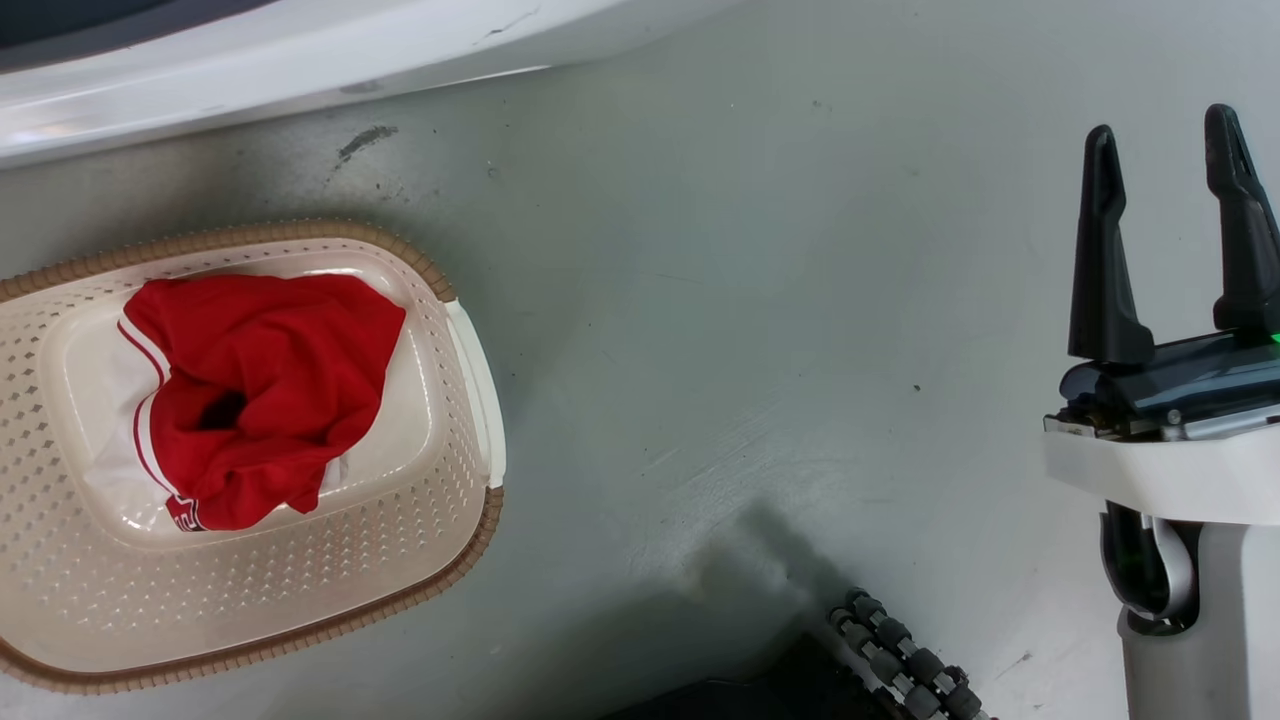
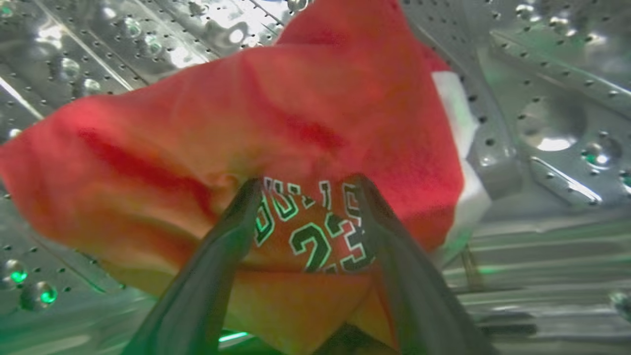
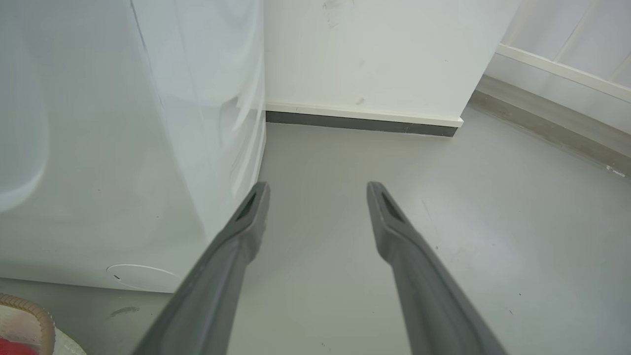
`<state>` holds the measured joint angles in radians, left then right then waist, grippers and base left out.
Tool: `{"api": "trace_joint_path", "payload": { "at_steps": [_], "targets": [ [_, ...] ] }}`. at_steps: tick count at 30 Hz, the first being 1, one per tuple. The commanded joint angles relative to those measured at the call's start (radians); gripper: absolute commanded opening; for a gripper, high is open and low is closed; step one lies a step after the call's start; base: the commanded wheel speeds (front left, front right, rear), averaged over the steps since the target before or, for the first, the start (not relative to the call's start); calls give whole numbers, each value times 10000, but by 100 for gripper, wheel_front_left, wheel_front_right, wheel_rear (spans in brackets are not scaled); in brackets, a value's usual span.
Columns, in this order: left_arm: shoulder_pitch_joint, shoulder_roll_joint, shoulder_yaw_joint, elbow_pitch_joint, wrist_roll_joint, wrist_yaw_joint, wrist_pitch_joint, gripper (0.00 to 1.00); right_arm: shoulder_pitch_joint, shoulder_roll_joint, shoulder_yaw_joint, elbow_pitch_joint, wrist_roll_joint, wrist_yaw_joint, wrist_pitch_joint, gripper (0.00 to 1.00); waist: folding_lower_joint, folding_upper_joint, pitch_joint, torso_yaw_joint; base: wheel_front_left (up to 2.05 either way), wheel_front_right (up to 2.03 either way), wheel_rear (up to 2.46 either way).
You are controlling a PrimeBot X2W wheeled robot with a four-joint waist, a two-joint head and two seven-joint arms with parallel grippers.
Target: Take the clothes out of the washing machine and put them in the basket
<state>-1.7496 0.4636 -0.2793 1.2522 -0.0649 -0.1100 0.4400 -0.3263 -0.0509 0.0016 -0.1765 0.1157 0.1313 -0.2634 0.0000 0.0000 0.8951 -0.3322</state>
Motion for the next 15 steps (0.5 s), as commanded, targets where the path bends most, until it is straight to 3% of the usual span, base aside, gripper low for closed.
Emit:
{"api": "trace_joint_path", "payload": {
  "at_steps": [1,5,6,7,15],
  "targets": [
    [303,79,2,229,-77,-4,8,100,-120,14,-53,-45,11,-10,-20,100,0,0,43,20,0,0,0],
    [359,145,-41,303,-142,-27,-9,100,-133,14,-80,6,-15,-9,-20,100,0,0,82,80,0,0,0],
    [346,164,-86,304,-128,-35,-86,59,-153,14,-79,12,-30,-10,-20,100,0,0,89,94,0,0,0],
    [334,197,-113,300,-127,-39,-160,2,-184,14,-64,14,-42,-9,-20,100,0,0,87,103,0,0,0],
    [103,312,-298,123,-94,-18,-1073,0,-241,14,-82,76,-116,-10,-20,100,0,0,-8,152,0,0,0]
  ]
}}
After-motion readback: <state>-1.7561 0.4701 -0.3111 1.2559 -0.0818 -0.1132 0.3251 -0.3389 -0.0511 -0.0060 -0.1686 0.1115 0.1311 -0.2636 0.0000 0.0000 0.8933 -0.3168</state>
